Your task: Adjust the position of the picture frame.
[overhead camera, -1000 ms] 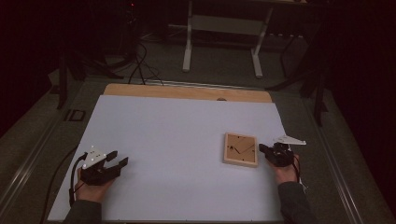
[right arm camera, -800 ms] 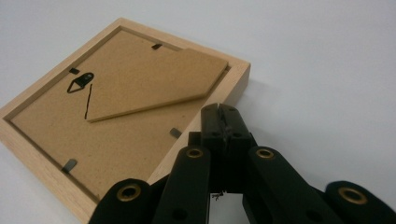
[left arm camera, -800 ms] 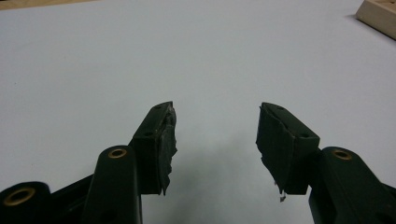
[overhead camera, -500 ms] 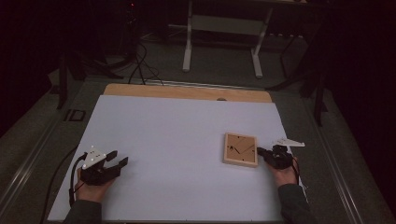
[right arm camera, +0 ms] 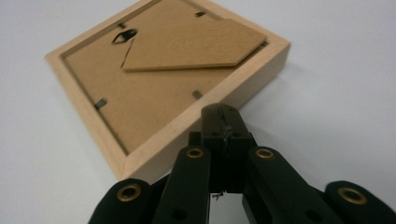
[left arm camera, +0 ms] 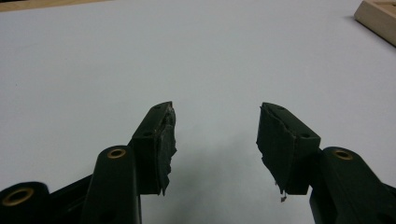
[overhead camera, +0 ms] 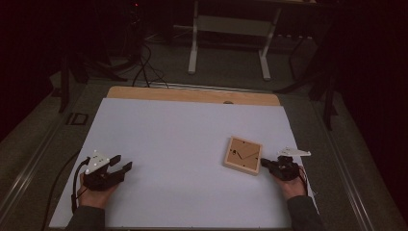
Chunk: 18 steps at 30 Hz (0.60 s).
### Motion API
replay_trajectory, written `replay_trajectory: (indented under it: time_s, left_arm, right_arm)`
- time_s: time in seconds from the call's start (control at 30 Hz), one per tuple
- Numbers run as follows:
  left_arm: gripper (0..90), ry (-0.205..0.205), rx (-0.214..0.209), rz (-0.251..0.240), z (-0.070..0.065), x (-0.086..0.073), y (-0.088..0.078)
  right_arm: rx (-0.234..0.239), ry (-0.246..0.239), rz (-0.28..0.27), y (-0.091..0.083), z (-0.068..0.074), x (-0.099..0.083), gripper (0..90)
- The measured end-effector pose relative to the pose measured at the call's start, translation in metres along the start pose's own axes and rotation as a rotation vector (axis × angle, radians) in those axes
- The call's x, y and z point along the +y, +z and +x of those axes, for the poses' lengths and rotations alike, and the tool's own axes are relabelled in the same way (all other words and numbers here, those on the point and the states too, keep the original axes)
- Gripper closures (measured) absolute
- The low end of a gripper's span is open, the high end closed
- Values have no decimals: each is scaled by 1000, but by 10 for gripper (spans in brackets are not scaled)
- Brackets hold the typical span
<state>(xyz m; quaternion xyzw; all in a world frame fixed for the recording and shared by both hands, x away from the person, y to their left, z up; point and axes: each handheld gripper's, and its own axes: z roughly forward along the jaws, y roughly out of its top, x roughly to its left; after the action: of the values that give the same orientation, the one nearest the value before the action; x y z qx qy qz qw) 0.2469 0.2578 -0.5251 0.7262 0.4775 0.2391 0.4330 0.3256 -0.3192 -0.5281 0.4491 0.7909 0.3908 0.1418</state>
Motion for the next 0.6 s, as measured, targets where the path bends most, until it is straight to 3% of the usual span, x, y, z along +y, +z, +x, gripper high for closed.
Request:
replay_trajectory:
  time_s: [0.6]
  left_arm:
    - [460,-1,4,-4,0,0,0]
  right_arm:
    - [102,-159,43,11,49,8,897]
